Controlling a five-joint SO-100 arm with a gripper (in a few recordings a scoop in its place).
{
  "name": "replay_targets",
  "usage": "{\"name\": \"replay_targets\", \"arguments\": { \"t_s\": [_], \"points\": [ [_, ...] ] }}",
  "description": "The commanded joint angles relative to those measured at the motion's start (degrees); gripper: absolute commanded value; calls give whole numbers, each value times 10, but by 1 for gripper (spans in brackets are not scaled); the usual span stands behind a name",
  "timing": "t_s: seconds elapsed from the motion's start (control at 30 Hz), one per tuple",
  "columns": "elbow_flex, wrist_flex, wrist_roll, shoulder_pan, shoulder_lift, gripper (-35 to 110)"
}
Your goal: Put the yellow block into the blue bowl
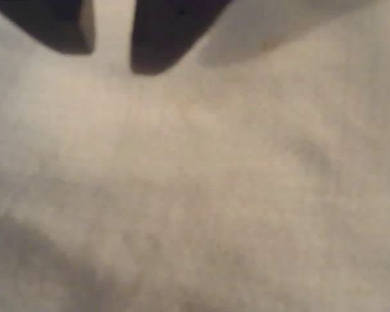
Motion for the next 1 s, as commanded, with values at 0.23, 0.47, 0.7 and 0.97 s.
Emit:
{"name": "replay_targets", "arguments": {
  "t_s": [0.23,0.47,0.7,0.97],
  "points": [
    [35,-11,-1,4,57,0],
    [-95,-4,1,-1,47,0],
    [-272,6,-22,-44,-22,0],
    [-463,5,-79,-139,-299,0]
  ]
}}
